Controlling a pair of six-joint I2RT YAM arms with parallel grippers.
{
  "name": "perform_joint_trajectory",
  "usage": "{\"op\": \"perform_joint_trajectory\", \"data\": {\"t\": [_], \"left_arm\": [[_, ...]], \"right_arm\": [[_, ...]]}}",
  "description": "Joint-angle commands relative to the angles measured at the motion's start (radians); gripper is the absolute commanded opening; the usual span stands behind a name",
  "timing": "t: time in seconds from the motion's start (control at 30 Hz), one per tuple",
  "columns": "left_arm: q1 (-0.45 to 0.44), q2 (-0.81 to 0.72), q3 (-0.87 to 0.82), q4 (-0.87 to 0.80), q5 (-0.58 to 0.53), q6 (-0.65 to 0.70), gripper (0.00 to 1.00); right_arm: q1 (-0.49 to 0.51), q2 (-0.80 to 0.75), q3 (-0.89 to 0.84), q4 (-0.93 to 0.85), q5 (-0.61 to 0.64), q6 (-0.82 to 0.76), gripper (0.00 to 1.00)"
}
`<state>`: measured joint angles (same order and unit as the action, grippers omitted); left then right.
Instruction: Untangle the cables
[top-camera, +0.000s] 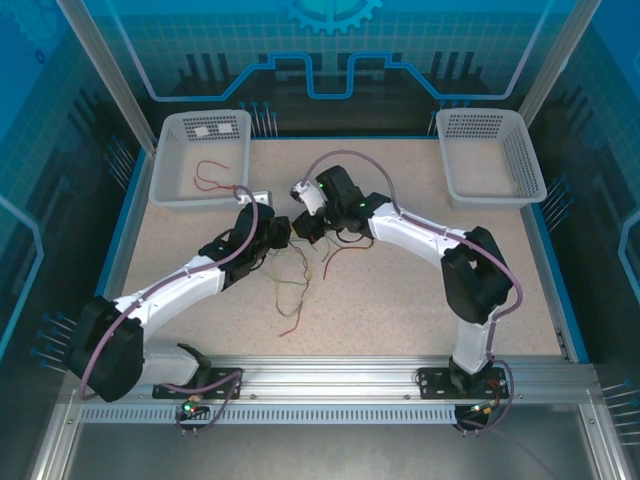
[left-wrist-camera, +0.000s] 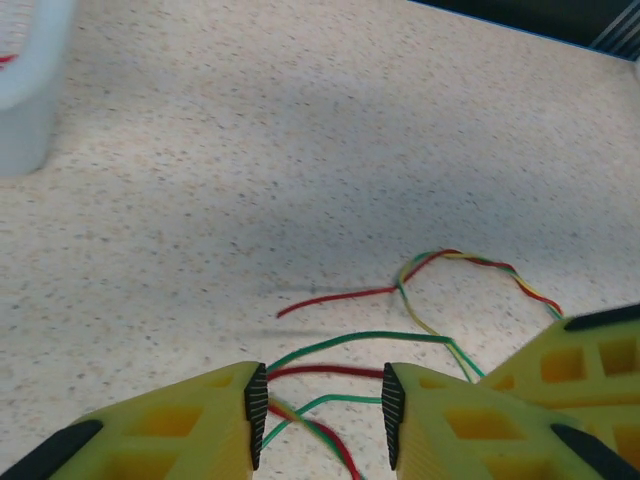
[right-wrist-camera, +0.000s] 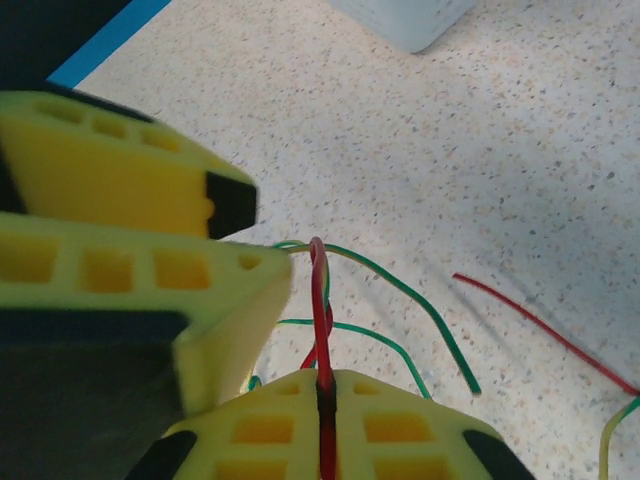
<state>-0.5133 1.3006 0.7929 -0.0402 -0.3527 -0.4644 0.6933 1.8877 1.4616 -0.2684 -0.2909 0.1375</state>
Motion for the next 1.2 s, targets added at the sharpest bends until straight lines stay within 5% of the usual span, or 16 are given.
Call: {"op": "perform_joint_trajectory", "data": {"t": [0.0,0.1,0.17,0.27,0.33,0.5,0.77,1.17], "left_arm": [[-0.009,0.002,0.009,0.024,0.008,0.012,0.39],[-0.010,0.027,0.006,0.010,-0.002,-0.006,0.40],[-0.010,0.032,0.005,0.012,0.006,-0.017,0.42],[-0.012,0.037,0.002,0.043,0.027,-0.001,0.46],[-0.024,0.044,0.034,0.030,0.048,0.028,0.48],[-0.107,0.158,0.216,-0.093,0.077,0.161,0.54],[-0.133,0.282,0.285,-0.083,0.115,0.132,0.54],[-0.137,0.307,0.287,-0.083,0.087,0.130,0.54]], "right_arm": [[0.008,0.054,0.040,0.022,0.051,0.057,0.38],[0.004,0.065,0.092,-0.049,0.110,0.066,0.45],[0.003,0.031,0.089,-0.068,0.182,0.085,0.61],[-0.009,-0.054,0.008,-0.029,0.220,0.078,0.64],[-0.022,-0.126,-0.069,0.013,0.256,0.087,0.82],[-0.101,-0.292,-0.316,0.191,0.268,0.153,0.88],[-0.335,-0.200,-0.356,-0.022,0.091,0.351,0.69],[-0.273,-0.042,-0.200,-0.321,0.464,0.329,0.67]]}}
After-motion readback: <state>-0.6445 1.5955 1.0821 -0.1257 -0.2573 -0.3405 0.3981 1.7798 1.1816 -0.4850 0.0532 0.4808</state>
